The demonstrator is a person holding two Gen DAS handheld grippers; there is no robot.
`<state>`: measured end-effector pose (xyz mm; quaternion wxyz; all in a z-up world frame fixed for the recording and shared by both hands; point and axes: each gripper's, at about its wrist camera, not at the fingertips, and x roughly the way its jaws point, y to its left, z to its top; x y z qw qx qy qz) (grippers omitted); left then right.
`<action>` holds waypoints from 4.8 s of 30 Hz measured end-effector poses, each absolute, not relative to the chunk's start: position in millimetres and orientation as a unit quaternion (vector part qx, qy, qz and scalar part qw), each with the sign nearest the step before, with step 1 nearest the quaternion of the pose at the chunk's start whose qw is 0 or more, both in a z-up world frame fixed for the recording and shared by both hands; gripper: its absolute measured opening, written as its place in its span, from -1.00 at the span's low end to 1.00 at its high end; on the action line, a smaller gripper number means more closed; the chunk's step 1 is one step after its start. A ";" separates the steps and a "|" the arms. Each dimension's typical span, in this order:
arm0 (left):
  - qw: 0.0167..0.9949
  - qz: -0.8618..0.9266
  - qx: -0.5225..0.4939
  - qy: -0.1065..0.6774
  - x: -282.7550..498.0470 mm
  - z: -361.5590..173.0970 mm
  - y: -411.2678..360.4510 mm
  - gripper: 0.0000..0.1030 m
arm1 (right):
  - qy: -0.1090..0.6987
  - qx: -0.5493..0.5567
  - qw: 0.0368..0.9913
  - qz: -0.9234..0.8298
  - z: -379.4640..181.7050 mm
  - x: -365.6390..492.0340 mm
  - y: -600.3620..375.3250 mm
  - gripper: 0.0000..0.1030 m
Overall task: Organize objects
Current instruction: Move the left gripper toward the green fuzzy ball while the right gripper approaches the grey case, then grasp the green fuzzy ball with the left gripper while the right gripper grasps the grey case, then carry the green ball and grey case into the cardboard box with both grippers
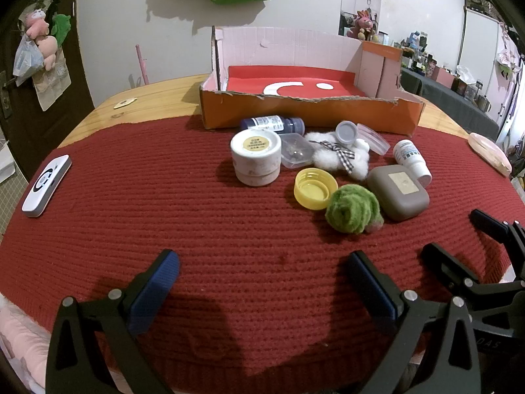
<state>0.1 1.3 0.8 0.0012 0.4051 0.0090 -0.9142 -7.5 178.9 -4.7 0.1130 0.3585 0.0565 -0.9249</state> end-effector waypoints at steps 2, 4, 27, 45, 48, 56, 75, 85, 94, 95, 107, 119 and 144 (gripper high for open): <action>0.001 -0.914 0.405 0.009 -0.1 1.0 1.3 1.00 | 0.056 0.359 0.113 -0.925 -4.7 -7.4 178.9 1.00; 0.001 -0.914 0.405 0.009 0.0 1.0 1.3 1.00 | 0.056 0.358 0.113 -0.925 -4.8 -7.2 178.8 1.00; 0.009 -0.917 0.400 0.008 3.3 2.9 0.4 1.00 | 0.057 0.364 0.120 -0.922 -2.3 -7.9 178.3 1.00; -0.019 -0.916 0.401 0.008 3.7 8.0 7.8 0.49 | 0.033 0.370 0.147 -0.917 6.4 -10.1 181.6 0.24; -0.030 -0.915 0.402 0.009 2.6 10.2 10.8 0.31 | 0.028 0.373 0.160 -0.913 7.3 -12.5 179.3 0.09; -0.062 -0.911 0.407 0.013 -1.2 14.2 20.0 0.03 | 0.033 0.375 0.205 -0.904 9.4 -14.5 164.2 -0.13; -0.116 -0.895 0.426 0.058 -16.9 17.0 17.5 -0.22 | 0.020 0.377 0.258 -0.889 11.5 -44.9 155.4 -0.14; -0.149 -0.888 0.428 0.078 -28.9 16.4 23.7 -0.22 | 0.035 0.364 0.243 -0.898 21.0 -60.6 165.9 0.13; -0.181 -0.878 0.429 0.108 -37.7 14.0 9.3 -0.21 | 0.041 0.396 0.273 -0.876 11.5 -72.3 155.3 0.12; -0.183 -0.877 0.430 0.112 -38.1 14.1 6.9 -0.21 | 0.047 0.397 0.270 -0.876 10.5 -72.4 152.9 0.12; -0.174 -0.879 0.430 0.111 -44.8 13.9 10.1 -0.15 | 0.066 0.408 0.247 -0.876 9.5 -74.6 149.0 -0.05; -0.191 -0.881 0.422 0.098 -35.2 19.9 16.7 -0.46 | 0.025 0.401 0.252 -0.881 21.4 -66.6 160.6 -0.06; -0.114 -0.934 0.336 0.045 -73.1 87.4 1.7 -0.46 | -0.002 0.331 0.241 -0.912 85.6 -84.6 159.0 -0.06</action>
